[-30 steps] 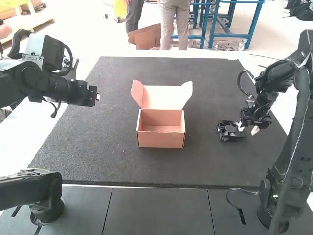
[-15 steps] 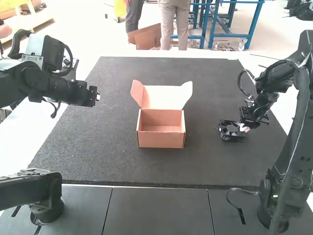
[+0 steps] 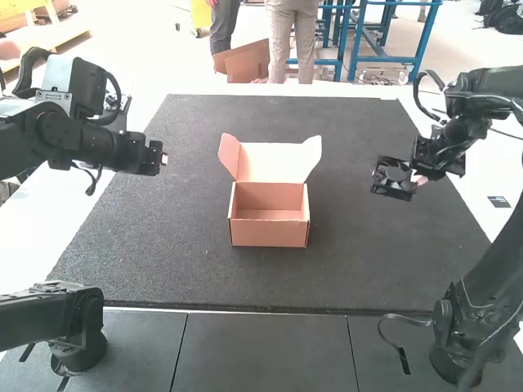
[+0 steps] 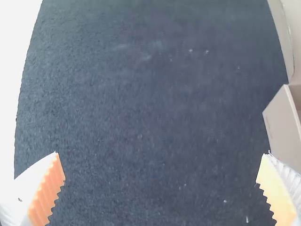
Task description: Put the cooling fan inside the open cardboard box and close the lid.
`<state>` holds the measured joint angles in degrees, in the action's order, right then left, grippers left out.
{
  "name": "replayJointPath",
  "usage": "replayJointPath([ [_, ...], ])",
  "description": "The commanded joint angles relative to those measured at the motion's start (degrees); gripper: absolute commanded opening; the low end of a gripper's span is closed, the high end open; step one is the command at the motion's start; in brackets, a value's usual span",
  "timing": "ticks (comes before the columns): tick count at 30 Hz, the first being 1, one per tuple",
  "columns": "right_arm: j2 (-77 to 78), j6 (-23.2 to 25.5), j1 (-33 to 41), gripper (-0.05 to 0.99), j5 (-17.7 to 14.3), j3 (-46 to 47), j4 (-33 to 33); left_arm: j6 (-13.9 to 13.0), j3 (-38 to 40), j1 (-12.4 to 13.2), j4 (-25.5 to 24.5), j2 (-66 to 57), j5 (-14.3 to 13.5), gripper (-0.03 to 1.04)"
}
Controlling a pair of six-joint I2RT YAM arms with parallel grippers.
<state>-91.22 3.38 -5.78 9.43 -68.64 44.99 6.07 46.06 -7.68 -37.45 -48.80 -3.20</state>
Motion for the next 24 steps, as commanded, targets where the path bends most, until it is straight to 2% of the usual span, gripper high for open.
replayJointPath([
  [1,3.9,6.0,2.5,0.00,0.1,-3.1,2.2,-0.2,0.7,-0.4,0.8,1.2,-0.3,0.97],
  [13,11.0,18.9,18.7,0.00,0.1,-8.2,8.4,-0.8,-0.2,-0.4,1.5,1.2,-0.3,0.97],
  [19,9.8,23.0,26.8,0.00,0.1,-15.1,8.8,-0.8,-0.7,-0.4,1.7,1.2,-0.2,0.97],
  [24,7.0,24.3,31.6,0.00,0.1,-18.6,10.6,-0.8,-1.4,-0.4,1.9,1.9,-0.1,0.97],
])
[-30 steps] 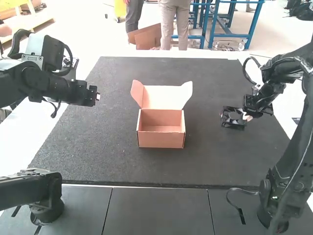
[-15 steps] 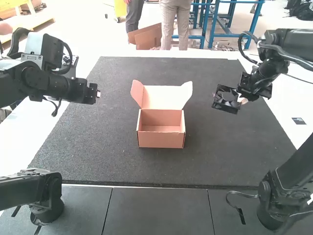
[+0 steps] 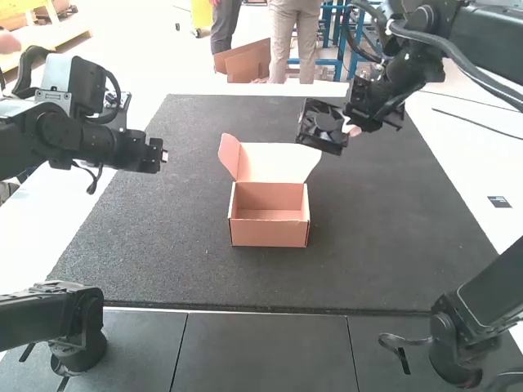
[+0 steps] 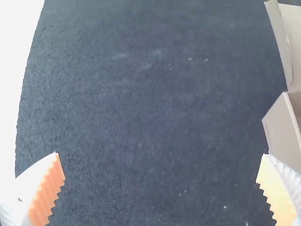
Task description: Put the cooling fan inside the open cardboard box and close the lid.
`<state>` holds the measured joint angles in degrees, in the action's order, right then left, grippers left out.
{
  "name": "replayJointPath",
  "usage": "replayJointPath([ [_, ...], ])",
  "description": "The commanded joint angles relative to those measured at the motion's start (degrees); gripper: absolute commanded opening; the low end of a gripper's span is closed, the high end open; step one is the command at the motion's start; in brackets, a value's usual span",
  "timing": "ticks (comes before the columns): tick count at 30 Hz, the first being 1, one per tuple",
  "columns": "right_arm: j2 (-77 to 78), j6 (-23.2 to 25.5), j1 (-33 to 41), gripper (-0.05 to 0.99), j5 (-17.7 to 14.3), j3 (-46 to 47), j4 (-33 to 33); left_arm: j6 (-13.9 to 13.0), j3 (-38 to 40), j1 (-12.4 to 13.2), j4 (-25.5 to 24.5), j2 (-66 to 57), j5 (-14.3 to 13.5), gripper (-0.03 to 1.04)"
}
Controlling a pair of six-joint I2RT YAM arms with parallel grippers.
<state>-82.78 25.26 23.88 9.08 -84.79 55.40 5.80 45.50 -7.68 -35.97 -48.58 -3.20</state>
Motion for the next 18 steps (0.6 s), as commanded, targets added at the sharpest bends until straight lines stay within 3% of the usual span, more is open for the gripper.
replayJointPath([
  [1,-1.9,2.5,2.7,0.00,0.5,-2.8,0.2,-0.5,-1.0,-0.4,0.2,1.8,-0.1,0.97],
  [18,-13.1,3.6,11.2,0.00,0.3,-8.2,1.2,-0.5,-1.8,-0.4,-3.0,5.1,0.0,0.97],
])
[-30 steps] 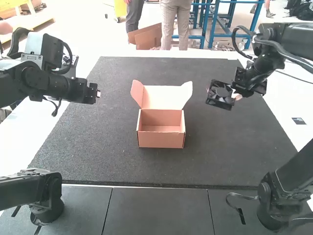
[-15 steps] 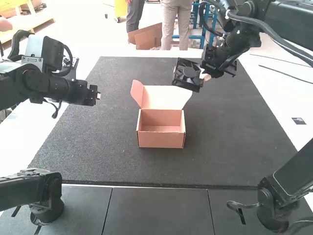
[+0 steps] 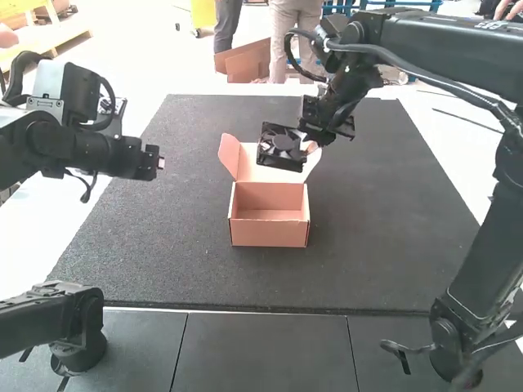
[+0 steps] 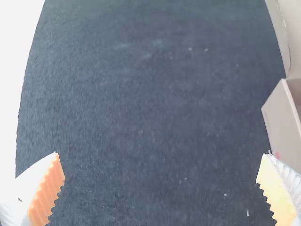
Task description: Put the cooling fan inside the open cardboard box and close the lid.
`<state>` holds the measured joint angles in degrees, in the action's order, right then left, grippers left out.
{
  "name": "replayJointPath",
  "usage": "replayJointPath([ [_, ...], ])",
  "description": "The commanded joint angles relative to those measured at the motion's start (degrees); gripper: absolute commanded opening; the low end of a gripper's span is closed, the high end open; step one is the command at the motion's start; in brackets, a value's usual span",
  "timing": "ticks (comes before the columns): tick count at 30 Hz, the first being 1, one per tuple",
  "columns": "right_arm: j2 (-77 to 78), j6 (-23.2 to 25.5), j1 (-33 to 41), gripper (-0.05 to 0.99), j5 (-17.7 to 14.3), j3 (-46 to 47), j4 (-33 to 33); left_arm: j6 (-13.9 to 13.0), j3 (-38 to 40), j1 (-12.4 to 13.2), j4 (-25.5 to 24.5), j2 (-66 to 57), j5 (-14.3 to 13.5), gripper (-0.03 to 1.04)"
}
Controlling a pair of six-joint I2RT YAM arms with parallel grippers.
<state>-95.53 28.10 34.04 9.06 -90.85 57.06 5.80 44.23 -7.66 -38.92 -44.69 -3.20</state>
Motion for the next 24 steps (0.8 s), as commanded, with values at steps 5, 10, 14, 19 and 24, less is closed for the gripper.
replayJointPath([
  [5,-2.4,-0.3,2.2,0.00,0.1,-2.1,-0.6,-0.4,-0.7,-0.4,-0.5,2.1,0.1,0.97],
  [10,-4.5,-1.6,3.1,0.00,-0.4,-2.1,-0.8,-0.4,-0.6,-0.2,-0.7,2.2,0.1,0.97],
  [14,-6.3,-2.4,3.1,0.00,-1.1,-2.1,-1.1,-0.4,-0.7,-0.1,-0.8,2.2,0.1,0.97],
  [19,-8.4,-3.0,3.1,0.00,-1.3,-2.1,-1.4,-0.2,-0.6,-0.1,-0.8,2.2,0.1,0.97],
  [24,-10.6,-3.5,3.1,0.00,-1.4,-2.1,-2.5,-0.2,-0.7,-0.1,-0.9,2.4,0.1,0.97],
])
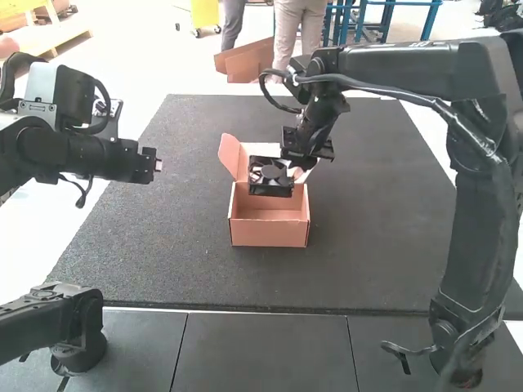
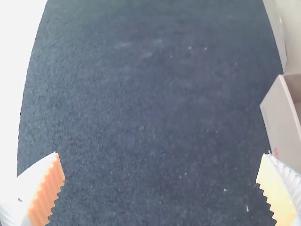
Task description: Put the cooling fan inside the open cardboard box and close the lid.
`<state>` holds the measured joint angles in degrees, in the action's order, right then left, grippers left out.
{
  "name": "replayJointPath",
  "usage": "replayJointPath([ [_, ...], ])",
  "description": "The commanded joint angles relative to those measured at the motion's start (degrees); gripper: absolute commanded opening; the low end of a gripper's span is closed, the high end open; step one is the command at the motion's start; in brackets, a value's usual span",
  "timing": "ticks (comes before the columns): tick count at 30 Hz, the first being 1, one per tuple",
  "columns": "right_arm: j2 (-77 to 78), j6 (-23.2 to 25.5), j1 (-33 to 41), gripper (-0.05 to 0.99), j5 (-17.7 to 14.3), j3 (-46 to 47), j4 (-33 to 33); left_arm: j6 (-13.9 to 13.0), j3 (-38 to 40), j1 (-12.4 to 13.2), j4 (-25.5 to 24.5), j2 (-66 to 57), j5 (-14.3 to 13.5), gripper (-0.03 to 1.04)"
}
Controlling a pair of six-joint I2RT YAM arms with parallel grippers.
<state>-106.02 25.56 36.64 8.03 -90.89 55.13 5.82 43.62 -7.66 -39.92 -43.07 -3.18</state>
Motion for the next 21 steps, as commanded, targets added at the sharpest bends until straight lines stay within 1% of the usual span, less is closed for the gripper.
replayJointPath([
  [1,-0.6,-1.0,0.5,0.00,-0.5,-2.1,-0.7,-0.2,-0.1,-0.1,0.1,0.7,0.1,0.97],
  [13,-4.9,-2.4,0.5,0.00,-0.9,-1.9,-1.2,-0.2,0.0,-0.1,0.7,0.8,0.0,0.97],
  [21,-7.5,-2.5,1.7,0.00,-1.6,-1.1,-1.2,-0.2,0.1,-0.1,0.8,0.7,0.1,0.97],
])
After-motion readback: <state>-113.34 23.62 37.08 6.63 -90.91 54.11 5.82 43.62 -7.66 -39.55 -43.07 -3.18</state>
